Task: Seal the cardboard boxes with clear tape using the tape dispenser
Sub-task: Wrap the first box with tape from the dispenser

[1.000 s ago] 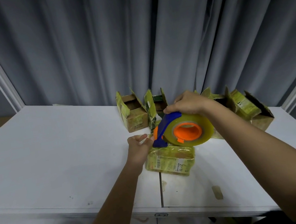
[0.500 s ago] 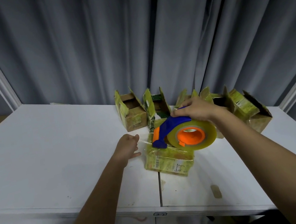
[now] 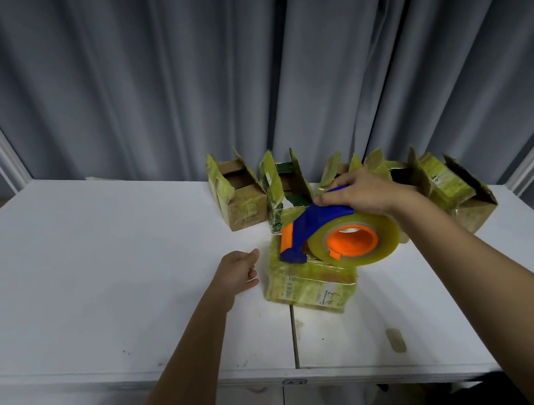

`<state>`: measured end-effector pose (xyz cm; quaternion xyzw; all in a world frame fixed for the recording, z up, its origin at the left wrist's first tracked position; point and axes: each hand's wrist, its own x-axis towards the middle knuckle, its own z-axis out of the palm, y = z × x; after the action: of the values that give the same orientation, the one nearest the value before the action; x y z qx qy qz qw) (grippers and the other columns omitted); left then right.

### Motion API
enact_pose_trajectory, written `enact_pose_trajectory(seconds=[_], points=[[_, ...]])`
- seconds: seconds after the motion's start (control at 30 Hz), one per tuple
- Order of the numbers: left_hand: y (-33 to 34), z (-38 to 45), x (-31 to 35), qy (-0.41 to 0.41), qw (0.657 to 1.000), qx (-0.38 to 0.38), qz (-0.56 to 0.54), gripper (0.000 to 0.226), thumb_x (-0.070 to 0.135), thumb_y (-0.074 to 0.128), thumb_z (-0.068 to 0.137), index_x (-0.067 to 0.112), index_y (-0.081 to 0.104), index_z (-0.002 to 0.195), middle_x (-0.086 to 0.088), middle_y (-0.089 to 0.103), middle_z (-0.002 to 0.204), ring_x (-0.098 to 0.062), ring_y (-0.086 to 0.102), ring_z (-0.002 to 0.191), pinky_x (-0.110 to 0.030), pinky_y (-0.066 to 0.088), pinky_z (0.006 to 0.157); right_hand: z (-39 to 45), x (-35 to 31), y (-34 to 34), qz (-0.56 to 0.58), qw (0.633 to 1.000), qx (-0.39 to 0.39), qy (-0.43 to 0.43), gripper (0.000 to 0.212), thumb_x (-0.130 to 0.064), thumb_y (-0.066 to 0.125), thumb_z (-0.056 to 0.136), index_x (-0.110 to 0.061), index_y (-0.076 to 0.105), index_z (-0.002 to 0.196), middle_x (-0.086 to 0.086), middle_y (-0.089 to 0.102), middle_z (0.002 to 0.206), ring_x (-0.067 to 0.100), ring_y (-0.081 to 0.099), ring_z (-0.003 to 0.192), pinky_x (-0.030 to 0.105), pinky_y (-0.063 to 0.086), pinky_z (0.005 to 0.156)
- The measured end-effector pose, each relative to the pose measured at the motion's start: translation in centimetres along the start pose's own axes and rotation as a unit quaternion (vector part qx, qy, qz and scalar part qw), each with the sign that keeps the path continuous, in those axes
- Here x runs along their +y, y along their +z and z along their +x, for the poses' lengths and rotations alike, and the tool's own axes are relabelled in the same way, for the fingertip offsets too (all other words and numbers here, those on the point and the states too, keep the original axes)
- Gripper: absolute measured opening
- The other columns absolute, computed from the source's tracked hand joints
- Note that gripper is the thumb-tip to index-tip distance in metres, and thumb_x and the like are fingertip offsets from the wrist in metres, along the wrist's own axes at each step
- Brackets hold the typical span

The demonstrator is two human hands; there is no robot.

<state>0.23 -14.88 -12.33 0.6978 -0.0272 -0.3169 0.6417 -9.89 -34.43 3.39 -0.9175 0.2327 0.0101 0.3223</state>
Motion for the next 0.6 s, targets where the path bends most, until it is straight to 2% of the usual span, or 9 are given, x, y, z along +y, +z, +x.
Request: enact_pose_trajectory(seconds=[0.1, 0.23, 0.4, 0.5, 0.57, 0.6], points=[[0.9, -0.1, -0.8, -0.021, 0.999, -0.019, -0.018, 0.03, 0.026, 0.056, 0.096, 0.013, 0.047, 0.07, -0.003, 0.048, 0.06, -0.012, 0.048, 0.057, -0.023, 0.051, 0.065, -0.2, -0.2, 0.0, 0.002, 1.0, 0.007, 0.008, 0.038, -0.05, 0.069, 0.081, -0.016, 0.073, 0.098, 0.003, 0.071, 0.093, 0.017, 0.067, 0.084, 0.037, 0.055, 0.086], [2.3, -0.2, -1.7, -0.06, 0.995, -0.03, -0.08, 0.027, 0.027, 0.059, 0.094, 0.017, 0.048, 0.072, 0.0, 0.043, 0.057, -0.007, 0.039, 0.045, -0.019, 0.038, 0.046, -0.1, -0.2, 0.4, 0.005, 1.0, 0.017, 0.012, 0.035, -0.048, 0.071, 0.079, -0.017, 0.073, 0.093, 0.003, 0.071, 0.089, 0.017, 0.067, 0.083, 0.039, 0.056, 0.086], [2.3, -0.3, -2.1, -0.085, 0.992, -0.022, -0.088, 0.014, 0.029, 0.055, 0.095, 0.03, 0.043, 0.089, 0.003, 0.041, 0.058, -0.006, 0.03, 0.045, -0.014, 0.022, 0.036, 0.1, -0.1, 0.8, 0.011, 0.999, 0.025, 0.018, 0.034, -0.049, 0.073, 0.076, -0.016, 0.072, 0.088, 0.004, 0.071, 0.085, 0.021, 0.067, 0.084, 0.044, 0.055, 0.087], [2.6, -0.6, -2.8, -0.062, 0.998, -0.014, -0.014, 0.01, 0.036, 0.046, 0.098, 0.027, 0.044, 0.102, -0.001, 0.042, 0.066, -0.009, 0.031, 0.05, -0.017, 0.021, 0.036, 0.1, -0.2, 0.9, 0.005, 0.999, 0.027, 0.022, 0.034, -0.05, 0.073, 0.076, -0.017, 0.071, 0.084, 0.003, 0.07, 0.083, 0.02, 0.067, 0.082, 0.044, 0.055, 0.086], [2.7, -0.6, -3.4, 0.014, 0.995, 0.023, 0.097, 0.011, 0.025, 0.042, 0.099, 0.019, 0.047, 0.106, -0.005, 0.047, 0.075, -0.011, 0.037, 0.053, -0.02, 0.028, 0.04, 0.1, -0.3, 0.8, 0.004, 1.0, 0.021, 0.021, 0.034, -0.05, 0.072, 0.077, -0.017, 0.071, 0.084, 0.002, 0.07, 0.082, 0.02, 0.067, 0.081, 0.043, 0.055, 0.086], [2.5, -0.6, -3.5, 0.086, 0.979, 0.059, 0.175, 0.012, 0.016, 0.043, 0.098, 0.015, 0.05, 0.108, -0.008, 0.049, 0.081, -0.012, 0.043, 0.057, -0.022, 0.032, 0.046, 0.1, -0.2, 0.7, 0.005, 1.0, 0.021, 0.019, 0.033, -0.05, 0.071, 0.077, -0.017, 0.07, 0.083, 0.002, 0.07, 0.082, 0.019, 0.067, 0.081, 0.043, 0.056, 0.085]])
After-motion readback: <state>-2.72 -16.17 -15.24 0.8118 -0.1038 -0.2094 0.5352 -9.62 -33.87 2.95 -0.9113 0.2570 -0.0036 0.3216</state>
